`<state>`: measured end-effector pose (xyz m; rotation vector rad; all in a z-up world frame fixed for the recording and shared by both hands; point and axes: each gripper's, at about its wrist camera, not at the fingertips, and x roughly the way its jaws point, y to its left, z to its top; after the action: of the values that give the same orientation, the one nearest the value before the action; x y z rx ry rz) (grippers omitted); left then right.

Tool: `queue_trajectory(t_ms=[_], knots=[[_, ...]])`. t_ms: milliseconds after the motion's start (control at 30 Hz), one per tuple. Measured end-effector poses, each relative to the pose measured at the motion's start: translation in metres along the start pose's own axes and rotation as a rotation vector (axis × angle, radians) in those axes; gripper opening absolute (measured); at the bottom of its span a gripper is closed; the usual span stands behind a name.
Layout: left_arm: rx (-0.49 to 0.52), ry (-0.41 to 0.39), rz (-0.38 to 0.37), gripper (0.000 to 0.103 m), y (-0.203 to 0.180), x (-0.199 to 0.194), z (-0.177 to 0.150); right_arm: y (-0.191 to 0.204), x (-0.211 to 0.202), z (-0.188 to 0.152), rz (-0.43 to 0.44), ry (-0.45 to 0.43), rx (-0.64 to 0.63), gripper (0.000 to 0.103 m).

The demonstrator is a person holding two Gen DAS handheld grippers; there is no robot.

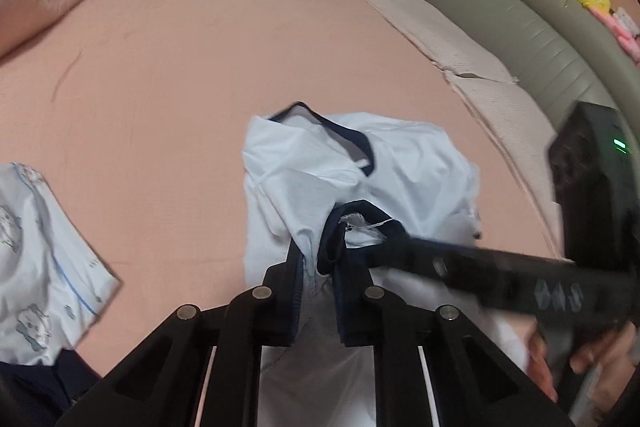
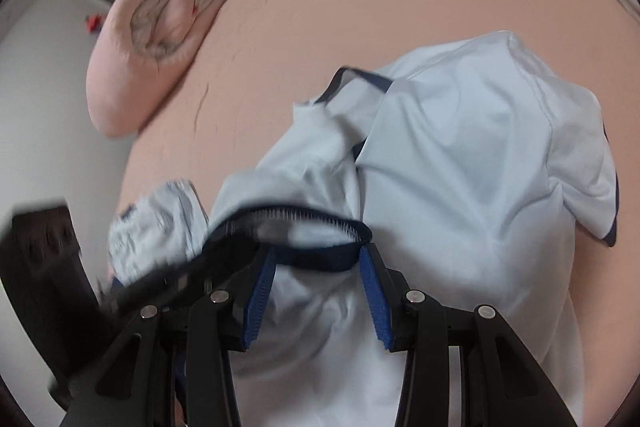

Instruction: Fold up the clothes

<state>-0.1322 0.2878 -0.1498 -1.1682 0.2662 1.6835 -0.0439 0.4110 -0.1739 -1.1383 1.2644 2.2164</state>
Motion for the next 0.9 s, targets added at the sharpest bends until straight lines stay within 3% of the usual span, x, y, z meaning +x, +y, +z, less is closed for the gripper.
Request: queue_trajectory(t_ms=[267, 433, 467, 500, 567, 633, 767, 833, 867, 900], knots=[[-0.022, 0.002, -0.033, 0.011, 0.003, -0.004, 0.001, -0.037, 0.017, 0.009, 0.120, 0.039, 0.223, 0.043], [-0.037, 0.015, -0.064, 0.011, 0.007, -0.001, -0.002, -0.035, 0.018, 0.006, 0.146, 0.021, 0.224, 0.043], [-0.039, 0.011, -0.071, 0.011, 0.008, -0.001, -0.003, -0.032, 0.016, 0.006, 0.150, 0.024, 0.211, 0.038], [-0.045, 0.003, -0.075, 0.011, 0.007, -0.002, -0.004, -0.028, 0.014, 0.005, 0.154, 0.027, 0.197, 0.023], [-0.060, -0.005, -0.107, 0.011, 0.007, -0.005, -0.005, -0.018, 0.017, 0.006, 0.114, 0.050, 0.143, 0.007], [-0.064, -0.001, -0.137, 0.012, 0.007, -0.008, -0.006, -0.010, 0.019, 0.004, 0.084, 0.059, 0.098, 0.006], [-0.043, 0.037, -0.100, 0.014, 0.007, -0.010, -0.006, -0.003, 0.020, 0.002, 0.091, 0.054, 0.093, 0.005], [-0.039, 0.064, -0.060, 0.020, 0.009, -0.010, -0.005, 0.000, 0.017, 0.003, 0.087, 0.040, 0.076, 0.005], [-0.048, 0.074, -0.051, 0.032, 0.011, -0.010, -0.005, 0.001, 0.013, 0.004, 0.097, 0.029, 0.077, 0.005], [-0.067, 0.076, -0.065, 0.059, 0.014, -0.011, -0.005, 0.002, 0.009, 0.005, 0.109, 0.018, 0.079, 0.005]])
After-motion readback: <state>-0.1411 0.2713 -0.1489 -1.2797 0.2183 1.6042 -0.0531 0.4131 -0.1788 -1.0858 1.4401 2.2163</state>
